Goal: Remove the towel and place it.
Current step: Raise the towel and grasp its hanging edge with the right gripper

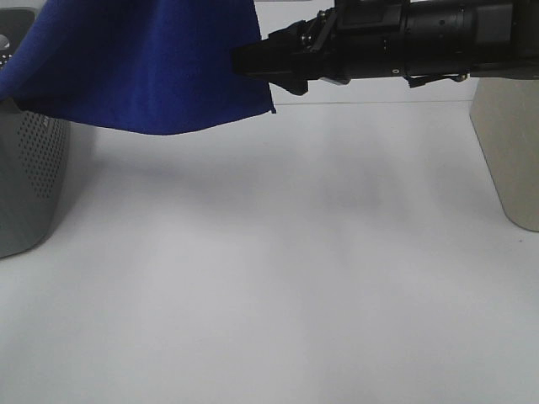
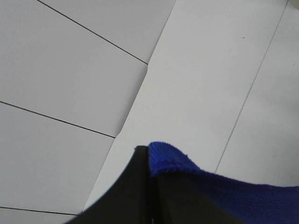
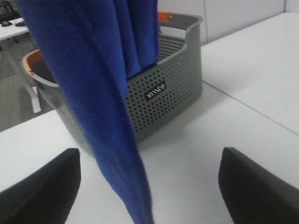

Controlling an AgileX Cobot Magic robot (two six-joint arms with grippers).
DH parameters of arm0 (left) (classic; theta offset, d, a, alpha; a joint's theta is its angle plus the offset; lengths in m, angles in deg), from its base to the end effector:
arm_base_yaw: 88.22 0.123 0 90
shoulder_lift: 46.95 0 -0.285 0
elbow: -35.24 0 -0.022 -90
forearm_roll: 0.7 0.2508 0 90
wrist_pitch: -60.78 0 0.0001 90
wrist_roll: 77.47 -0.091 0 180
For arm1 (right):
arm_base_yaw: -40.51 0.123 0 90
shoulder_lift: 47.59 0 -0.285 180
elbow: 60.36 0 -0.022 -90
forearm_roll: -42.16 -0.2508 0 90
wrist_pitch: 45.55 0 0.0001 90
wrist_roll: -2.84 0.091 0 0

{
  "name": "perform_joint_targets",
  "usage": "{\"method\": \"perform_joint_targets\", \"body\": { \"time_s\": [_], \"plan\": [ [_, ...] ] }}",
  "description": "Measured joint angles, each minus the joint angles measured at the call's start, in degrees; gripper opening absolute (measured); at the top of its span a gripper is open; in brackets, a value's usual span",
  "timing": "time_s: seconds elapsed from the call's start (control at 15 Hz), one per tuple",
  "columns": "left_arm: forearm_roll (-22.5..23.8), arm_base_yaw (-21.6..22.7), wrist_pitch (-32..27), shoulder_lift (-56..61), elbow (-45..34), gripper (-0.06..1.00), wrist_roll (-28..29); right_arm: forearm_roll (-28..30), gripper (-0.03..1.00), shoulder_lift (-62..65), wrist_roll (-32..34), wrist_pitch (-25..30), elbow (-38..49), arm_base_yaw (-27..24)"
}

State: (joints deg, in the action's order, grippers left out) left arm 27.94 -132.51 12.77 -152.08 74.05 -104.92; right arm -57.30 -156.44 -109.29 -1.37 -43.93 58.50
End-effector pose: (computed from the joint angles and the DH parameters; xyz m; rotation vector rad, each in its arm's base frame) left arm 0.2909 -0.2385 0.4890 1.2019 1.5035 0.3888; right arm 0.3314 0.1735 0.2367 -0.9197 1.7713 0.8631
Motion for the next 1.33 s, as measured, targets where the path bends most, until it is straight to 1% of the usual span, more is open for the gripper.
{"method": "perform_joint_targets", "body": {
  "time_s": [0.07,0.13,0.2,0.27,0.4,0.53,0.6,0.67,0.8,0.87,0.93,1.0,1.07,1.2,1.33],
  "plan": [
    [0.0,0.0,0.0,0.0,0.0,0.00,0.0,-0.3,0.79,-0.9,-0.3,2.6,-0.7,0.5],
    [0.0,0.0,0.0,0.0,0.0,0.00,0.0,-0.4,0.79,-1.6,-1.5,3.6,-1.3,1.1],
    [-0.4,0.0,0.0,0.0,0.0,0.00,0.0,-0.4,0.79,-2.2,-3.0,3.4,-1.3,2.5],
    [-0.9,0.0,0.0,0.0,0.0,0.00,0.0,-0.4,0.79,-2.9,-4.7,1.3,-1.3,4.3],
    [-1.7,0.0,0.0,0.0,0.0,0.00,0.0,-0.2,0.79,-4.4,-7.3,-4.9,-1.3,7.3],
    [-2.2,0.0,0.0,0.0,0.0,0.00,0.0,0.2,0.77,-4.8,-7.5,-7.3,-1.5,8.0],
    [-2.3,0.0,0.0,0.0,0.0,0.00,0.0,0.2,0.74,-4.8,-7.5,-7.9,-1.8,8.0],
    [-2.4,0.0,0.0,0.0,0.0,0.00,0.0,0.1,0.59,-4.8,-7.3,-8.0,-1.8,8.0],
    [-2.4,0.0,0.0,0.0,0.0,0.00,0.0,-0.1,0.39,-4.6,-3.4,-6.3,-1.8,8.0],
    [-2.4,0.0,0.0,0.0,0.0,0.00,0.0,0.5,0.31,-3.7,0.0,-6.3,-1.8,8.0],
    [-2.4,0.0,0.0,0.0,0.0,0.00,0.0,2.2,0.28,-2.2,4.0,-6.3,-1.8,8.0],
    [-2.4,0.0,0.0,0.0,0.0,0.00,0.0,3.6,0.23,-1.2,5.8,-6.3,-1.8,8.0],
    [-2.4,0.0,0.0,0.0,0.0,0.00,0.0,6.9,0.18,0.6,8.5,-6.2,-1.8,8.0],
    [-2.4,0.0,0.0,0.0,0.0,0.00,0.0,13.3,0.02,3.0,13.1,-6.1,-1.8,8.0],
    [-2.4,0.0,0.0,0.0,0.0,0.00,0.0,18.6,0.01,3.4,18.5,-6.1,-1.9,8.0]
  ]
}}
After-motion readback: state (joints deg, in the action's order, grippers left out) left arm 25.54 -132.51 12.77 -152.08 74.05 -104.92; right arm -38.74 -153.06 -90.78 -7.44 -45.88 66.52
